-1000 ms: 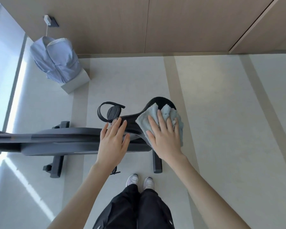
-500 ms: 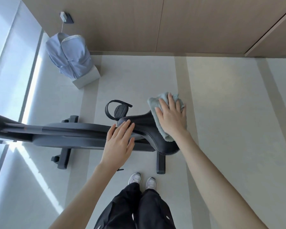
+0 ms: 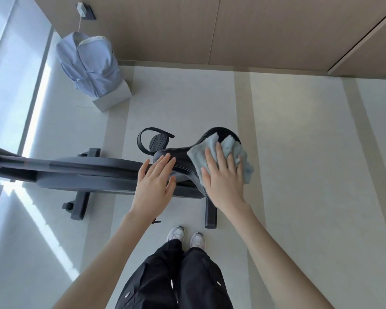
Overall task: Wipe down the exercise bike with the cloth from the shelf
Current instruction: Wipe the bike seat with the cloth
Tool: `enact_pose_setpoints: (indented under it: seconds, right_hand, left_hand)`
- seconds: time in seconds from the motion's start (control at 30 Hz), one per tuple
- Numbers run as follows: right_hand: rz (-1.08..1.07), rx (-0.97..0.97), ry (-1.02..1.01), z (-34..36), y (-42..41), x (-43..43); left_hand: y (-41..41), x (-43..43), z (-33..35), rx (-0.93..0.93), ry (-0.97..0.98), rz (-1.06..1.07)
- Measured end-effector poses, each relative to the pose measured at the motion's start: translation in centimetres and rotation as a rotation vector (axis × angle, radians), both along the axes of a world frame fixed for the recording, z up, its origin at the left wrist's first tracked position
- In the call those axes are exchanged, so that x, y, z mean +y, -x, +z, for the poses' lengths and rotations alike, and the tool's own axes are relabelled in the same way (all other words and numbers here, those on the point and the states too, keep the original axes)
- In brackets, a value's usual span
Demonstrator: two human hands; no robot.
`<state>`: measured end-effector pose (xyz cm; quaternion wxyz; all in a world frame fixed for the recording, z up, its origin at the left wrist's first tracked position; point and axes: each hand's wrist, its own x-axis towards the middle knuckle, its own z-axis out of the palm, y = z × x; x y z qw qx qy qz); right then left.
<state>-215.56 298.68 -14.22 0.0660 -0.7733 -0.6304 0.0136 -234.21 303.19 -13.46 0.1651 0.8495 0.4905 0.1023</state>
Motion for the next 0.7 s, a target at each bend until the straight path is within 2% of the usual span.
enact_pose_setpoints:
  seconds: [0.2,0.4,0.57,0.7]
  right_hand:
    - [0.057,-0.032,0.026,0.0,0.3,-5.4]
    - [0.020,0.013,-0.055,-0.2,-0.7,0.0]
    - [-0.044,0.026,0.091,-0.7,-2.4,6.4]
    - [-0.116,0.077,0.112,-0.4,-2.8,8.6]
  left_hand:
    - [-0.2,-0.1,-0.2,-0.014,-0.002,0.005]
    - [-0.1,-0.1,-0.2,-0.045,-0.013,0.011]
    - [-0.3,0.0,-0.3,-0.058,0.008,0.029]
    - [-0.2,0.0,-0.2,-0.036,0.011,0.023]
